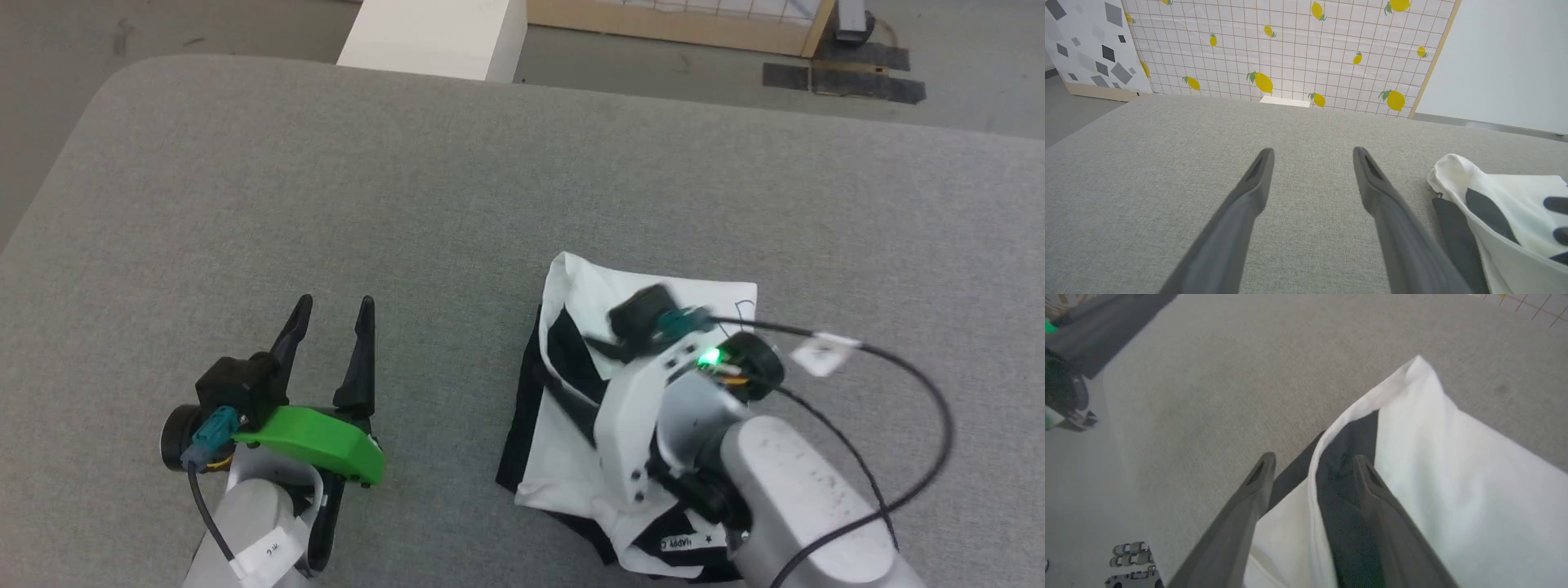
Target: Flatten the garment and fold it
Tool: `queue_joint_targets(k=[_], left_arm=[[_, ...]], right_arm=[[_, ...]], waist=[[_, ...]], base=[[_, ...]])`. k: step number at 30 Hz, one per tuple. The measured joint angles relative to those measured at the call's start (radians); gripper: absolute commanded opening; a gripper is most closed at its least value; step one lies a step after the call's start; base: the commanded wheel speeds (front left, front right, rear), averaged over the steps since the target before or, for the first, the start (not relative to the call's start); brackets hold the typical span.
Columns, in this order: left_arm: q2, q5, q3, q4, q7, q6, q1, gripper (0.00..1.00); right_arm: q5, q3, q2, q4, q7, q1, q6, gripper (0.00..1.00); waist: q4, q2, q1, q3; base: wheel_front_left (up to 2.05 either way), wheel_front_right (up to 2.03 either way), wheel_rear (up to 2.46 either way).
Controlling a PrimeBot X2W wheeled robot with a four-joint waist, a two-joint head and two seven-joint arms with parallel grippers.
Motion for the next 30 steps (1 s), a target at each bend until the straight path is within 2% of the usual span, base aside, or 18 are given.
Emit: queue_joint_targets(k=[5, 7, 10, 14, 20, 25, 30], left_arm=[[0.0, 0.0, 0.009, -0.003, 0.0, 0.0, 0.002, 1.0], [0.0, 0.002, 0.013, -0.007, 0.0, 0.0, 0.007, 1.0], [0.001, 0.006, 0.016, -0.01, 0.0, 0.0, 0.015, 1.0], [0.003, 0.01, 0.021, -0.012, 0.0, -0.001, 0.035, 1.0], [0.005, 0.024, 0.022, -0.02, 0.0, -0.001, 0.052, 1.0], [0.004, 0.024, 0.016, -0.022, 0.0, -0.001, 0.052, 1.0], [0.003, 0.024, 0.003, -0.021, 0.0, -0.001, 0.052, 1.0]], right_arm=[[0.043, -0.111, 0.0, -0.128, -0.203, 0.015, 0.0, 1.0], [0.043, -0.194, 0.001, -0.189, -0.291, 0.059, 0.0, 1.0], [0.032, -0.314, 0.0, -0.246, -0.37, 0.149, 0.0, 1.0], [0.043, -0.444, -0.001, -0.274, -0.422, 0.279, 0.0, 1.0], [0.049, -0.483, -0.002, -0.211, -0.395, 0.377, 0.0, 1.0], [0.086, -0.446, -0.001, -0.132, -0.338, 0.376, 0.0, 1.0], [0.122, -0.394, -0.001, -0.033, -0.232, 0.352, 0.0, 1.0]], waist=[[-0.02, 0.0, 0.0, -0.022], [-0.03, 0.0, 0.0, -0.035], [-0.042, 0.0, 0.0, -0.055], [-0.059, 0.0, -0.0001, -0.082], [-0.086, 0.0, -0.0001, -0.106], [-0.088, 0.0, -0.0001, -0.109], [-0.075, 0.0, -0.0001, -0.102]], base=[[0.0, 0.0, 0.0], [0.0, 0.0, 0.0], [0.0, 0.0, 0.0], [0.0, 0.0, 0.0], [0.0, 0.0, 0.0], [0.0, 0.0, 0.0], [0.0, 0.0, 0.0]])
